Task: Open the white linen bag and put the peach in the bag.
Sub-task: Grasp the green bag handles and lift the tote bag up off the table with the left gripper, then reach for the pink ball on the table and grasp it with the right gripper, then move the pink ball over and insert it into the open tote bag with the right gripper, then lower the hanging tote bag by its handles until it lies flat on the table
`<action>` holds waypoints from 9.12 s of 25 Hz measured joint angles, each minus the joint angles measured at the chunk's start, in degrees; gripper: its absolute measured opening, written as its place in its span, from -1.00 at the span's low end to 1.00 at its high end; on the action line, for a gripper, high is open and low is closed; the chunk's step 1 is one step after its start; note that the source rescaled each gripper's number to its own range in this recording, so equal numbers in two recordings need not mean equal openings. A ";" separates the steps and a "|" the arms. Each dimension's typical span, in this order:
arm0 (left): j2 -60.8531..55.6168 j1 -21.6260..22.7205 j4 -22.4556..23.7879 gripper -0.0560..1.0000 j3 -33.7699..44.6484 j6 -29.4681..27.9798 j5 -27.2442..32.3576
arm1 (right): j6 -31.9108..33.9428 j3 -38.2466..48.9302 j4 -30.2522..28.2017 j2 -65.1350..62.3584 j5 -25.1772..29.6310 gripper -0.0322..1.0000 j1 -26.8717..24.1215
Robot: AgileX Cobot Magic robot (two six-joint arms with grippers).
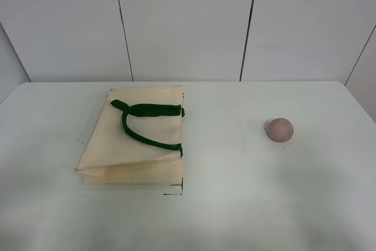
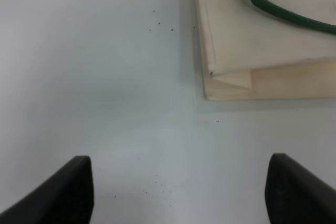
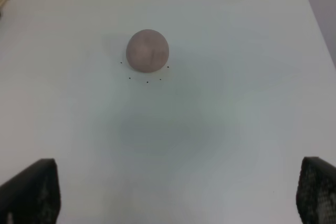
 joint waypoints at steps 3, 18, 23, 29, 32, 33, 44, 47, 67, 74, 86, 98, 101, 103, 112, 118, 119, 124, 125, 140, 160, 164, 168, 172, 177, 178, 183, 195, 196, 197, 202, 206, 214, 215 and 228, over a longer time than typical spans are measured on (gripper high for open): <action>0.00 0.00 0.00 0.99 0.00 0.00 0.00 | 0.11 0.00 0.00 0.00 0.00 1.00 0.00; 22.04 0.00 -0.37 1.00 -13.03 -0.37 0.81 | 0.11 0.00 0.00 0.00 0.00 1.00 0.00; 45.07 0.00 -0.41 1.00 -24.96 -0.42 0.65 | 0.11 0.00 0.00 0.00 0.00 1.00 0.00; 74.13 0.00 -0.41 1.00 -39.21 -0.48 -0.99 | 0.11 0.00 0.00 0.00 0.00 1.00 0.00; 86.56 0.00 -0.41 1.00 -47.23 -0.48 -2.63 | 0.11 0.00 0.00 0.00 0.00 1.00 0.00; 90.01 0.00 -0.57 1.00 -49.51 -0.62 -2.97 | 0.11 0.00 0.00 0.00 0.00 1.00 0.00; 116.52 -8.57 -3.63 1.00 -70.02 -10.09 -2.59 | 0.11 0.00 0.00 0.00 0.00 1.00 0.00; 119.92 -12.83 -3.37 1.00 -71.69 -14.50 -2.90 | 0.11 0.00 0.00 0.00 0.00 1.00 0.00; 132.38 -17.16 2.91 1.00 -71.91 -21.06 -10.08 | 0.11 0.00 0.00 0.00 0.00 1.00 0.00; 132.50 -17.10 3.08 0.69 -71.91 -21.06 -11.04 | 0.11 0.00 0.00 0.00 0.00 1.00 0.00; 130.85 -17.10 3.08 -0.89 -80.66 -20.66 -1.12 | 0.11 0.00 0.00 0.00 0.00 1.00 0.00; 117.42 -17.10 1.94 -0.89 -97.88 -11.31 7.35 | 0.11 0.00 0.00 0.00 0.00 1.00 0.00; 113.56 -17.10 1.50 -0.89 -97.88 -10.69 7.35 | 0.11 0.00 0.00 0.00 0.00 1.00 0.00; 111.33 -17.10 1.50 -0.89 -97.88 -10.63 7.38 | 0.11 0.00 0.00 1.25 0.00 1.00 0.00; 108.53 -17.15 1.67 -0.89 -97.88 -10.50 7.38 | 0.11 -7.52 0.64 35.64 -10.24 1.00 0.00; 108.53 -17.15 0.40 -0.89 -97.88 -10.43 7.38 | -0.98 -24.58 0.70 69.65 -14.97 1.00 0.00; 108.53 -17.15 0.12 -0.89 -97.88 -10.43 7.38 | -1.42 -27.70 0.72 75.18 -14.97 1.00 0.00; 108.53 -17.15 -0.14 -0.89 -97.88 -10.43 7.38 | -4.15 -46.48 0.79 97.17 -11.51 1.00 0.76; 108.53 -17.15 -0.14 -0.89 -97.88 -10.43 7.38 | -4.39 -49.72 0.68 100.82 -10.64 1.00 1.34; 108.53 -17.15 -0.18 -0.89 -97.88 -10.43 7.38 | -6.27 -59.25 3.81 126.72 -12.29 1.00 3.09; 107.94 -17.15 -0.20 -0.89 -97.88 -10.43 7.38 | -9.63 -65.45 6.78 119.23 -8.64 -0.94 3.70; 106.43 -17.15 -0.15 -0.89 -97.88 -10.41 7.38 | -11.14 -76.43 14.68 116.54 -1.62 -0.94 5.71; 105.90 -17.15 -0.15 -0.89 -97.88 -10.41 7.38 | -12.21 -83.21 22.29 116.55 -0.30 -0.94 11.72; 105.90 -17.15 -0.15 -0.89 -97.88 -10.41 7.38 | -12.35 -84.17 25.50 117.40 -4.57 -0.94 20.21; 105.90 -17.15 -0.15 -0.89 -97.88 -10.36 7.38 | -12.35 -84.17 26.33 122.67 -9.57 -0.94 29.19; 105.90 -17.15 -0.15 -0.89 -97.88 -10.37 7.38 | -12.35 -84.17 26.40 123.72 -10.48 -0.94 30.13; 105.90 -17.15 -0.19 -0.89 -97.88 -10.37 7.38 | -12.53 -84.17 27.57 128.51 -16.70 -0.93 31.32; 105.90 -17.15 -0.21 -0.89 -97.88 -10.37 7.38 | -14.80 -86.40 27.42 130.45 -14.42 0.98 31.32; 105.90 -17.15 -0.26 -0.89 -97.88 -10.37 7.38 | -12.90 -87.93 24.38 130.45 -12.28 0.98 31.23; 105.90 -17.15 -0.39 -0.89 -97.88 -10.37 7.38 | -10.44 -89.75 20.88 130.45 -9.39 0.99 31.12; 105.84 -17.15 -0.34 -0.89 -97.88 -10.37 7.38 | 0.10 -97.04 3.79 130.35 4.73 1.00 29.25; 105.84 -17.15 -0.34 -0.89 -97.88 -10.37 7.42 | 1.44 -97.89 1.41 130.27 8.80 1.00 24.40; 105.84 -17.15 -0.34 -0.89 -97.88 -10.37 7.42 | 0.70 -97.89 0.78 130.33 9.97 1.00 9.80; 105.84 -17.15 -0.34 -0.89 -97.88 -10.37 7.42 | 0.63 -97.89 0.64 130.33 10.31 1.00 8.24; 105.84 -17.15 -0.34 -0.89 -97.88 -10.37 7.42 | 0.16 -97.10 -0.46 128.37 10.43 1.00 1.94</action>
